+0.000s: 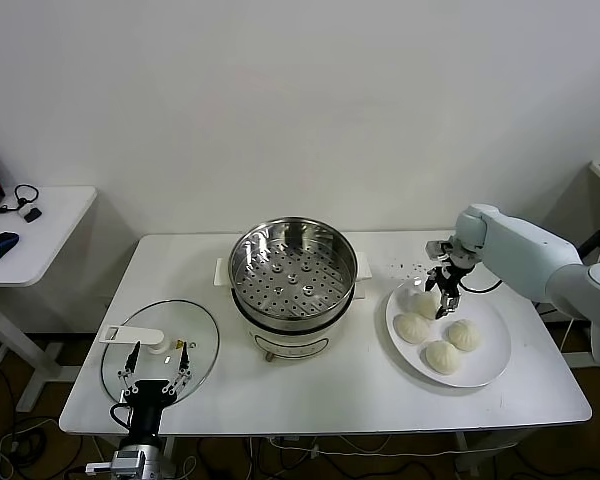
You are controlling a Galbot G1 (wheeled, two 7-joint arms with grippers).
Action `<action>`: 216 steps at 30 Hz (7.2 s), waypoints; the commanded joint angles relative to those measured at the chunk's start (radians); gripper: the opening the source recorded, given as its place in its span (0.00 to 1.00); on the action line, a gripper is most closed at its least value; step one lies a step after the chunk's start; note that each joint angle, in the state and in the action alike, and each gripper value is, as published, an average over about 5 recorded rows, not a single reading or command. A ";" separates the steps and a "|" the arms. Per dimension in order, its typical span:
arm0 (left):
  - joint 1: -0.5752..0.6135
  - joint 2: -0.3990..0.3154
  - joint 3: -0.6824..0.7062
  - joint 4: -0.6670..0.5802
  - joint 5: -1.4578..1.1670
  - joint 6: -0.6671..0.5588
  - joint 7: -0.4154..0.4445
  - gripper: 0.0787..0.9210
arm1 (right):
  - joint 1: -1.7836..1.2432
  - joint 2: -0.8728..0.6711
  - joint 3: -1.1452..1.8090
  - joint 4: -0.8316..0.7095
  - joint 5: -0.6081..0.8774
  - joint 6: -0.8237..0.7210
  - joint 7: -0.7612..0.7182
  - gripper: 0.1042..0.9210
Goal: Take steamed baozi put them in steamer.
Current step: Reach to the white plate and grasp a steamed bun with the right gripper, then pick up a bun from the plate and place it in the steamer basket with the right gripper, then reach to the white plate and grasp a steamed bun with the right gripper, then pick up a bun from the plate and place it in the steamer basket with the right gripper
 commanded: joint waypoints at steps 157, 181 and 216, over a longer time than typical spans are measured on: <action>0.009 -0.048 -0.028 0.001 0.038 0.001 -0.003 0.88 | 0.301 -0.190 -0.519 0.625 0.364 -0.275 0.272 0.88; -0.001 -0.047 -0.034 0.013 0.038 0.000 -0.004 0.88 | 0.193 -0.140 -0.399 0.512 0.318 -0.250 0.299 0.88; 0.011 -0.044 -0.018 -0.010 0.053 0.005 0.001 0.88 | 0.823 -0.159 -0.725 0.822 0.639 -0.222 0.174 0.55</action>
